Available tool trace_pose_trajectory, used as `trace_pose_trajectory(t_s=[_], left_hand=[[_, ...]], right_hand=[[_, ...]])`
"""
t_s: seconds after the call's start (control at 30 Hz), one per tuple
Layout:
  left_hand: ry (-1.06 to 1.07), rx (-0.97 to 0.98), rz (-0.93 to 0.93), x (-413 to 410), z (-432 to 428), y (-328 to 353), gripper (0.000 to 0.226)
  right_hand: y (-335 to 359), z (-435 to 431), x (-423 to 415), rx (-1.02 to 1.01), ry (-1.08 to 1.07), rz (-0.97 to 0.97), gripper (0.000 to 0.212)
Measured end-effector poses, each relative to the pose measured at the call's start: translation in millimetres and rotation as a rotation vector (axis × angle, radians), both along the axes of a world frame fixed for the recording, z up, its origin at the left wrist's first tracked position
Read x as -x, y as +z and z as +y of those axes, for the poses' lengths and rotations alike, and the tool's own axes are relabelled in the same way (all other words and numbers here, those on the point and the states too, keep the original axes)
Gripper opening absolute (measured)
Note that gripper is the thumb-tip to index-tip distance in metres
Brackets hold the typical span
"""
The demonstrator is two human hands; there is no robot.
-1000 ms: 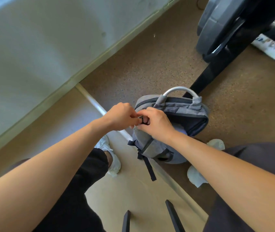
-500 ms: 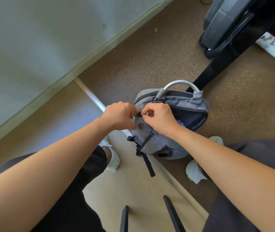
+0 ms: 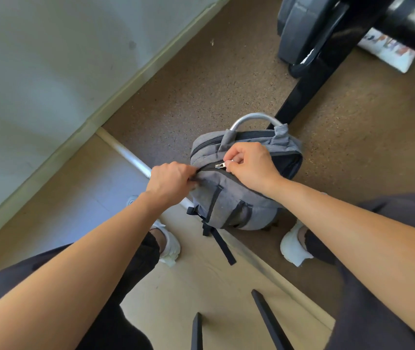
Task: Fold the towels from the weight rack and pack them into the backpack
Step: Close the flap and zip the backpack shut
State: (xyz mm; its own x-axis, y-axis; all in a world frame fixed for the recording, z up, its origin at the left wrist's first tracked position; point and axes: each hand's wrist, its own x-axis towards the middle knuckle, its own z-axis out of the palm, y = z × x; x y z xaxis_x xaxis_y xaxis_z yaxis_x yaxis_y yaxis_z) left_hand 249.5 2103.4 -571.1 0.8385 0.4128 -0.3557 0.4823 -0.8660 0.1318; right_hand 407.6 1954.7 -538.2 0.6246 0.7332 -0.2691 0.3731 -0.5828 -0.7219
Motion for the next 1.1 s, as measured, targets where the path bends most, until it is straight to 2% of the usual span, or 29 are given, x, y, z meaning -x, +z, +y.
trace_pose_trajectory(t_s=[0.27,0.4,0.57,0.67,0.77,0.83,0.93,1.03,1.1], left_hand=[[0.175,-0.02,0.039,7,17,-2,0.023],[0.222,-0.016,0.054,4,17,-2,0.025],[0.179,-0.127,0.099,-10,2,19,0.024],[0.167,-0.137,-0.053,-24,-12,41,0.03],[0.02,-0.023,-0.29,-45,-31,48,0.033],[-0.159,0.02,-0.358,-60,-46,45,0.042],[-0.371,-0.016,-0.357,-82,-69,32,0.063],[-0.463,-0.134,-0.285,-96,-94,18,0.084],[-0.482,-0.189,-0.243,-102,-107,10,0.081]], right_hand=[[11,-48,-56,0.143,-0.198,-0.174,0.008],[1,-79,-78,0.255,-0.302,-0.233,0.018],[-7,-94,-83,0.311,-0.366,-0.135,0.015],[-8,-95,-84,0.3,-0.419,-0.016,0.01],[-9,-99,-83,0.317,-0.412,0.055,0.018],[-8,-100,-82,0.315,-0.39,0.076,0.017],[-6,-101,-82,0.277,-0.37,0.136,0.013],[-5,-103,-82,0.208,-0.345,0.186,0.009],[-4,-107,-83,0.168,-0.315,0.184,0.008]])
